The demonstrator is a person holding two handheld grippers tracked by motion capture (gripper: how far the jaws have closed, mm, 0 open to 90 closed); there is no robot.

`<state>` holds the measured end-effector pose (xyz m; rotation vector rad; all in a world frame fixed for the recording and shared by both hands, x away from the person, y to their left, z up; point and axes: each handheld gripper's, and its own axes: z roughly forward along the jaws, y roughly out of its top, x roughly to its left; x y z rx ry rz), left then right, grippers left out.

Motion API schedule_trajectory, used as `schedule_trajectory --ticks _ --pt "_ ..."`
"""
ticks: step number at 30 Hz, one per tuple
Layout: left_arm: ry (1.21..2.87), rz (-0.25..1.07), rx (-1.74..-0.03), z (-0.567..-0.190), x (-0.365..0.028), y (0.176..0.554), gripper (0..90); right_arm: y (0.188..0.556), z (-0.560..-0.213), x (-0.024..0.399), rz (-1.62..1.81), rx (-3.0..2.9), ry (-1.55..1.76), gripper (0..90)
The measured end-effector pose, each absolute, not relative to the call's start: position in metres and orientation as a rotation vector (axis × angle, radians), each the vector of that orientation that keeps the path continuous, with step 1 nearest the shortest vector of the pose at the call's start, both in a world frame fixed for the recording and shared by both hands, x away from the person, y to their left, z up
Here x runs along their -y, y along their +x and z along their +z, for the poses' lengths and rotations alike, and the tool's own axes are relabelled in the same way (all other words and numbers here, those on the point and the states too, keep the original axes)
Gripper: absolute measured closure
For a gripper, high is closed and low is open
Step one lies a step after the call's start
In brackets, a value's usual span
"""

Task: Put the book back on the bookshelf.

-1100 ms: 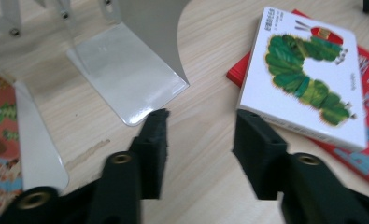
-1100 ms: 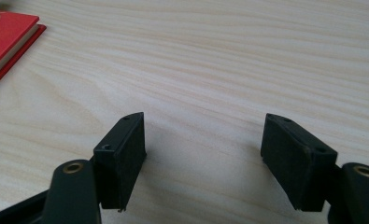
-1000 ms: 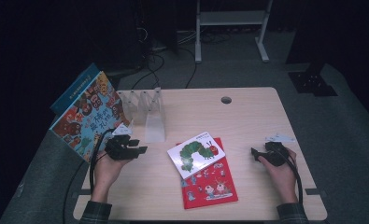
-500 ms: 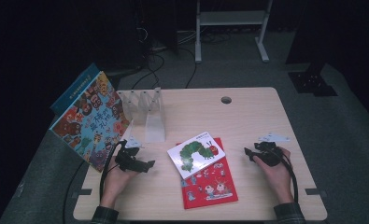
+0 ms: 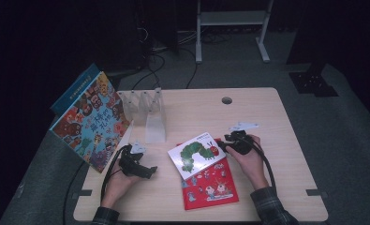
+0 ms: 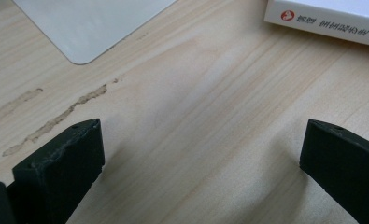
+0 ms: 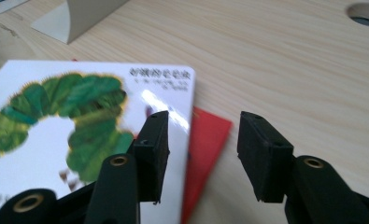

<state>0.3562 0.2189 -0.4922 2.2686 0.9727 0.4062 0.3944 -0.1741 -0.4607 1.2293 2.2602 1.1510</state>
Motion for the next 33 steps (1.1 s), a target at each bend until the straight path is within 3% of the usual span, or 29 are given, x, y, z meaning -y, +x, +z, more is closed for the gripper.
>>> schedule_trajectory --ticks 18,33 --pt "2.216 0.395 -0.885 -0.500 -0.224 0.355 0.0 0.457 -0.473 0.112 1.120 -2.338 1.225 48.5" --pt "2.216 0.394 -0.884 -0.500 -0.224 0.355 0.0 0.451 -0.477 0.121 1.167 -2.385 1.230 54.5"
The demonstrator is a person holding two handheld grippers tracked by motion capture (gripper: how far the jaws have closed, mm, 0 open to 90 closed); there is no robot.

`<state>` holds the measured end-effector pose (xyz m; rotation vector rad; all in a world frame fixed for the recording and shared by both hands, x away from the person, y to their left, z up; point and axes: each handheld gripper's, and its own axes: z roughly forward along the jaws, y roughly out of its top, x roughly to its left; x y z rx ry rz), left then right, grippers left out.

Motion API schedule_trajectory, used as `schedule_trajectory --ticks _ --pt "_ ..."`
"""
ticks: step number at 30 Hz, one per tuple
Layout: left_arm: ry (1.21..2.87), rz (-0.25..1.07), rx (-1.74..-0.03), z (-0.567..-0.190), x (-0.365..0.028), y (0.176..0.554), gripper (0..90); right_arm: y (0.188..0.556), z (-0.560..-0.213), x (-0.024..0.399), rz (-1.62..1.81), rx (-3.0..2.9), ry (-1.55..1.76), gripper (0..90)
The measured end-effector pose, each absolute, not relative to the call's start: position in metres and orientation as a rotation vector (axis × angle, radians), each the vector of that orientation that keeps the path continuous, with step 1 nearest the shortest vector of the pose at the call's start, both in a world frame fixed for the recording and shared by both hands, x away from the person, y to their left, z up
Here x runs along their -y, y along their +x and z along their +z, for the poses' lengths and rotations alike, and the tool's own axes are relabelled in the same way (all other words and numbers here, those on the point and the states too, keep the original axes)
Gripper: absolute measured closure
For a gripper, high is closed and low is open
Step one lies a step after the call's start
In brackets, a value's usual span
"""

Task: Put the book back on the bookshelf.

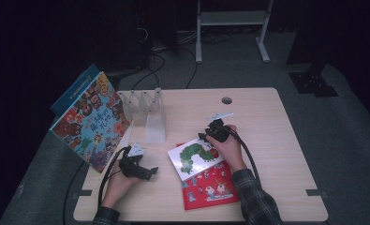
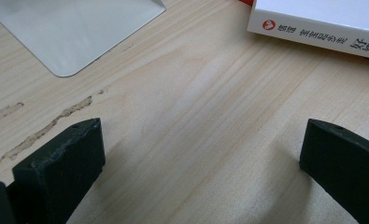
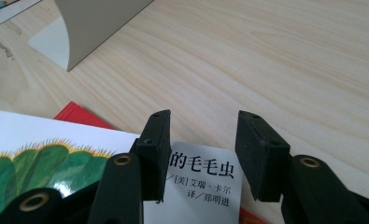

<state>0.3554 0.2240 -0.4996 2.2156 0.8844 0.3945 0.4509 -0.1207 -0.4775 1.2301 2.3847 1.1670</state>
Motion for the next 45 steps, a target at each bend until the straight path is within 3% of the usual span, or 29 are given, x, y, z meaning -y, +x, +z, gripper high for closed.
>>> schedule_trajectory --ticks 22,40,45 --pt "2.216 0.394 -0.884 -0.500 -0.224 0.356 0.0 0.396 -0.474 0.134 1.210 -2.338 1.154 54.5" --pt "2.210 0.293 -0.842 -0.487 -0.217 0.360 0.0 0.314 -0.474 0.138 1.274 -2.497 1.061 88.9" --pt "2.227 0.263 -0.801 -0.479 -0.210 0.364 0.0 0.301 -0.478 0.129 1.283 -2.543 1.003 89.4"
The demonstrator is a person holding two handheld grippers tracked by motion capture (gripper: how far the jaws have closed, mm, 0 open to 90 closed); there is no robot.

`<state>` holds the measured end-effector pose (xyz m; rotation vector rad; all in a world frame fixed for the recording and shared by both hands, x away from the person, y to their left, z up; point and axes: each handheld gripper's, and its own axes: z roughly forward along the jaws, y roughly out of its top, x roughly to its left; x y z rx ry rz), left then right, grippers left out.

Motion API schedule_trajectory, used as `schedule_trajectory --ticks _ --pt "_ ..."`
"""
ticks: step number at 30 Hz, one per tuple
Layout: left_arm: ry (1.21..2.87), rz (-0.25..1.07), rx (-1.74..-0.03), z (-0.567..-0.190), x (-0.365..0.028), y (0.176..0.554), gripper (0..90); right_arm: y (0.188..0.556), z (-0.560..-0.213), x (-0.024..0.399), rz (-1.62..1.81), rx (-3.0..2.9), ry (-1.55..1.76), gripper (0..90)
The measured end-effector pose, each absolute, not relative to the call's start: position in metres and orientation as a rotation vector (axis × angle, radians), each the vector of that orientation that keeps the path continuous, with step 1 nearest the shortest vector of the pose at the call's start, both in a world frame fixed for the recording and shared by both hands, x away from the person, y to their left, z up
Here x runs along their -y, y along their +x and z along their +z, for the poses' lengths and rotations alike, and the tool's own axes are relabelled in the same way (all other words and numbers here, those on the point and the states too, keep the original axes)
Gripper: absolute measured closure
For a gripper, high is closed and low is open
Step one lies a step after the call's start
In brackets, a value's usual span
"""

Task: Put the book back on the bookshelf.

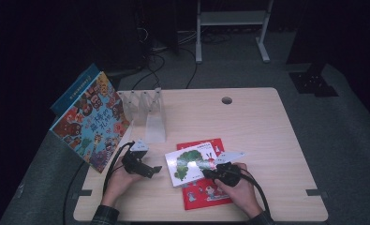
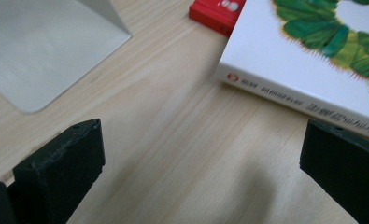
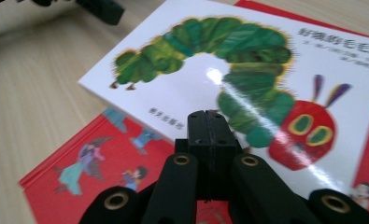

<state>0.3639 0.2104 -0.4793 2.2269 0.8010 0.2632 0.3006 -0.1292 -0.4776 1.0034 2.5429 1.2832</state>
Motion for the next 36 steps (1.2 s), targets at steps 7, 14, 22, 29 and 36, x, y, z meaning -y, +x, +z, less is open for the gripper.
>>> schedule_trajectory --ticks 7,14,22,29,36 --pt "2.238 0.232 -0.736 -0.471 -0.196 0.370 0.0 0.292 -0.482 0.116 1.284 -2.606 0.945 89.4" --pt "2.246 0.191 -0.696 -0.468 -0.180 0.377 0.0 0.289 -0.486 0.106 1.268 -2.640 0.912 89.4" --pt "2.255 0.113 -0.666 -0.475 -0.164 0.382 0.0 0.288 -0.487 0.104 1.261 -2.639 0.890 89.3" --pt "2.275 0.032 -0.638 -0.481 -0.156 0.383 0.0 0.288 -0.487 0.103 1.251 -2.634 0.861 89.3" --pt "2.275 -0.035 -0.619 -0.484 -0.150 0.384 0.0 0.288 -0.487 0.102 1.249 -2.633 0.858 89.3"
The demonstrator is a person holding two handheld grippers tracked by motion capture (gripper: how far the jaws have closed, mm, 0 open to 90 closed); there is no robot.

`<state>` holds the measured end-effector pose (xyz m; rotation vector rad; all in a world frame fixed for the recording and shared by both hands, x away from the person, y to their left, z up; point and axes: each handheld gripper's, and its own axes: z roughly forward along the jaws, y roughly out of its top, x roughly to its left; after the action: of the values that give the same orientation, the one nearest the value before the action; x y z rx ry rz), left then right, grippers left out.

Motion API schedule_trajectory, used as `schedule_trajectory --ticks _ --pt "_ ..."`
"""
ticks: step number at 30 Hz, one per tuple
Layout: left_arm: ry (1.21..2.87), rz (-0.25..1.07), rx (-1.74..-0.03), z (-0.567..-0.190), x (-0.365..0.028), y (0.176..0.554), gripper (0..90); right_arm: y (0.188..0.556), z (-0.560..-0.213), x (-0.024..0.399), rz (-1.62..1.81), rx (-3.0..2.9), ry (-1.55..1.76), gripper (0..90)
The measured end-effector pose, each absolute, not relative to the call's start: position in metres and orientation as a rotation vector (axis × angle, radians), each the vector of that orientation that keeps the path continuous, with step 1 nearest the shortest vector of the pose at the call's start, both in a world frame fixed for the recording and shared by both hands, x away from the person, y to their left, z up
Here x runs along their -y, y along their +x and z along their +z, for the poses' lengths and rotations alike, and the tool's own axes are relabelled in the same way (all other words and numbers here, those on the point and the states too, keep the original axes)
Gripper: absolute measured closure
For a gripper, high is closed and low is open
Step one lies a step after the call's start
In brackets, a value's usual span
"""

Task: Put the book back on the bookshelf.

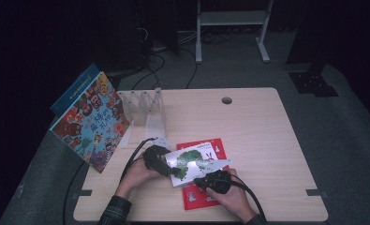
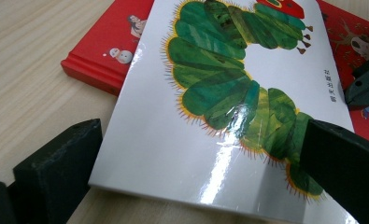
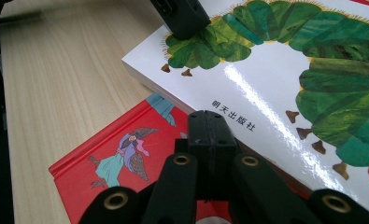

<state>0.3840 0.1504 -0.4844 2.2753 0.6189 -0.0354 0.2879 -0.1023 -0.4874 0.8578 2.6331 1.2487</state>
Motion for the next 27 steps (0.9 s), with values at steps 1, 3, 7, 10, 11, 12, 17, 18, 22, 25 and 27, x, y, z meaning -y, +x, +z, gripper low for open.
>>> schedule_trajectory --ticks 1,3,7,10,11,12,17,18,22,25,27 --pt "2.275 -0.037 -0.621 -0.484 -0.151 0.384 0.0 0.288 -0.487 0.102 1.248 -2.632 0.852 89.2" --pt "2.275 -0.044 -0.622 -0.485 -0.151 0.384 0.0 0.287 -0.487 0.102 1.240 -2.632 0.849 89.2" --pt "2.272 -0.048 -0.619 -0.485 -0.151 0.385 0.0 0.285 -0.487 0.098 1.235 -2.630 0.826 89.2" --pt "2.268 -0.054 -0.624 -0.486 -0.151 0.385 0.0 0.286 -0.487 0.096 1.235 -2.632 0.820 89.3" --pt "2.267 -0.058 -0.627 -0.486 -0.151 0.385 0.0 0.286 -0.487 0.096 1.236 -2.633 0.820 89.3" --pt "2.266 -0.059 -0.630 -0.486 -0.151 0.386 0.0 0.286 -0.487 0.096 1.238 -2.634 0.827 89.3" --pt "2.314 -0.057 -0.670 -0.480 -0.147 0.384 0.0 0.287 -0.488 0.096 1.243 -2.628 0.836 89.4" --pt "2.316 -0.058 -0.673 -0.480 -0.148 0.384 0.2 0.287 -0.488 0.096 1.240 -2.627 0.837 89.4" --pt "2.314 -0.046 -0.677 -0.477 -0.150 0.383 2.5 0.288 -0.487 0.096 1.240 -2.627 0.841 89.5" --pt "2.324 -0.026 -0.677 -0.475 -0.149 0.382 2.5 0.288 -0.487 0.096 1.236 -2.626 0.843 89.5" --pt "2.318 -0.026 -0.681 -0.474 -0.150 0.382 2.5 0.288 -0.487 0.096 1.233 -2.623 0.846 89.5"
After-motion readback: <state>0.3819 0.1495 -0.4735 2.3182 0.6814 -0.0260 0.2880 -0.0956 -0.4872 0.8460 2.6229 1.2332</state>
